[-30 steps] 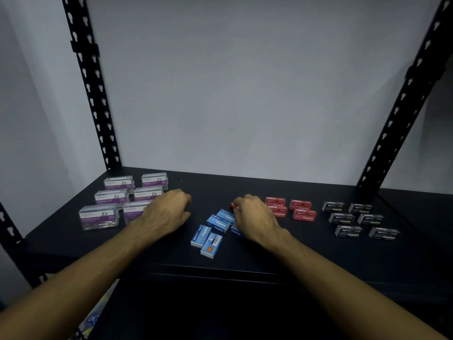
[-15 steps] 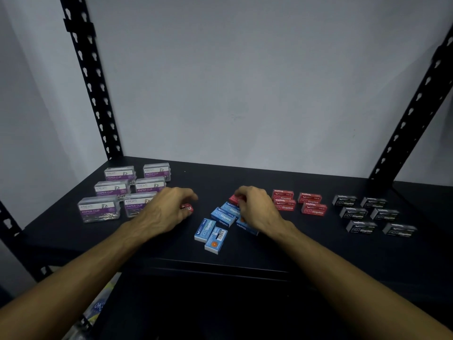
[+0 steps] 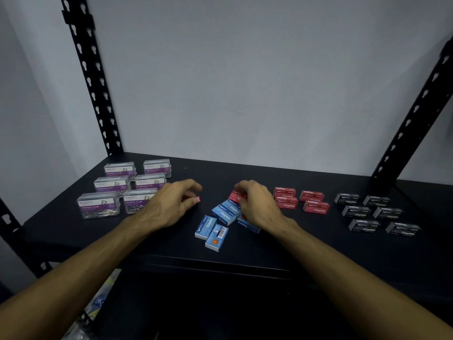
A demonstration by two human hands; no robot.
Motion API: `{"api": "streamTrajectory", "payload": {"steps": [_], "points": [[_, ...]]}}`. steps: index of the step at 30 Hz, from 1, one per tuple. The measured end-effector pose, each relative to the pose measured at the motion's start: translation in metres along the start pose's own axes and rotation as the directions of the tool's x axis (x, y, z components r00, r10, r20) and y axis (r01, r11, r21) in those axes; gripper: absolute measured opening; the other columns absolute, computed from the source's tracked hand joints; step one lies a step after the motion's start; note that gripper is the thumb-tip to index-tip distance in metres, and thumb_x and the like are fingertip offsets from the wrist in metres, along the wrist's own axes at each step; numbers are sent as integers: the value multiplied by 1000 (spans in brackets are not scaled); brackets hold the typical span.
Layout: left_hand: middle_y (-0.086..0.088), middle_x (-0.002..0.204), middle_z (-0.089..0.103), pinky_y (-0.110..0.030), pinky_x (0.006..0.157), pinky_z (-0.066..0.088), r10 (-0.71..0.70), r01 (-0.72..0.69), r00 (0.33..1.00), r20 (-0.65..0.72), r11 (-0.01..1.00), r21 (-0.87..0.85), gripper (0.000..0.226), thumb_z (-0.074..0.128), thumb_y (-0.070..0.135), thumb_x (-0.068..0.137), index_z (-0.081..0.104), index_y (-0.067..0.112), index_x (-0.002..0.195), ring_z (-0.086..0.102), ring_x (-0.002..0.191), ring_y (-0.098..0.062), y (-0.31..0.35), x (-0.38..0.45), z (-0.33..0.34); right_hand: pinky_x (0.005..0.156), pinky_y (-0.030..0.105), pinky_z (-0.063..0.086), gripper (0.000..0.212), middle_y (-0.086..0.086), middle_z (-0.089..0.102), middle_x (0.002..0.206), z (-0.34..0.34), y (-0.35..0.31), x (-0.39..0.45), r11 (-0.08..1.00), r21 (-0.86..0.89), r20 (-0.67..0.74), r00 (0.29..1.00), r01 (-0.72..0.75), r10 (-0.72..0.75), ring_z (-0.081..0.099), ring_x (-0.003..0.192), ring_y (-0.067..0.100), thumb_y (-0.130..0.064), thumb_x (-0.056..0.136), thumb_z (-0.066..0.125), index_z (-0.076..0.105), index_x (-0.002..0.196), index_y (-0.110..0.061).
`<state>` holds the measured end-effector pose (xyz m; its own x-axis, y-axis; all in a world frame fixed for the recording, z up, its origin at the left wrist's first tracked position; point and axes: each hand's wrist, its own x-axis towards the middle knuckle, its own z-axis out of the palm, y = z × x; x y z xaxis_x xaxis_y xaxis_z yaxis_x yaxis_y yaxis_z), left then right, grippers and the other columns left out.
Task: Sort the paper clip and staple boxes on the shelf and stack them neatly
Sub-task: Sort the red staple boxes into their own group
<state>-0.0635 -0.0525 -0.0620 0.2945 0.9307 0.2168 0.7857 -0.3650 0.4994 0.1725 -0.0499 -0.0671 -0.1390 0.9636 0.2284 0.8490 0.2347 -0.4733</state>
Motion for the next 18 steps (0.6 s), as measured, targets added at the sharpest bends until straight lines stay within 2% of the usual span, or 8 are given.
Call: {"api": "streamTrajectory", "payload": {"steps": [7,12,15,18], "points": [[7,116,70,-21,89,45,-8,3,998,-58,996,-90,25,62,20,96,65,22,120,61,105,-1,-4,0,4,90,35,55,37,5,54,125,-1,0,0,1000,-17,0,1000,10,-10,59,108,19,-3,93,60,61,128,-14],[4,109,73,-20,85,45,27,-28,992,-126,1000,-10,19,65,18,94,73,17,111,64,99,-6,-5,-3,3,90,34,55,35,6,54,125,-1,-1,0,1000,-27,-1,1000,-5,5,60,107,20,-3,92,62,62,125,-14],[2,114,72,-18,87,44,29,-26,996,-87,999,32,24,67,20,93,71,18,117,61,98,-2,-6,-3,2,87,35,56,33,6,55,124,-2,-2,0,1000,-20,-2,1000,-17,17,61,104,20,-3,91,63,63,122,-15],[2,123,69,-19,93,43,12,-9,999,-37,997,71,35,70,17,90,67,21,124,62,111,-8,-8,-4,0,85,37,58,33,7,55,124,-4,-2,0,999,-23,12,999,-30,30,62,103,20,-5,91,64,62,122,-15]]}}
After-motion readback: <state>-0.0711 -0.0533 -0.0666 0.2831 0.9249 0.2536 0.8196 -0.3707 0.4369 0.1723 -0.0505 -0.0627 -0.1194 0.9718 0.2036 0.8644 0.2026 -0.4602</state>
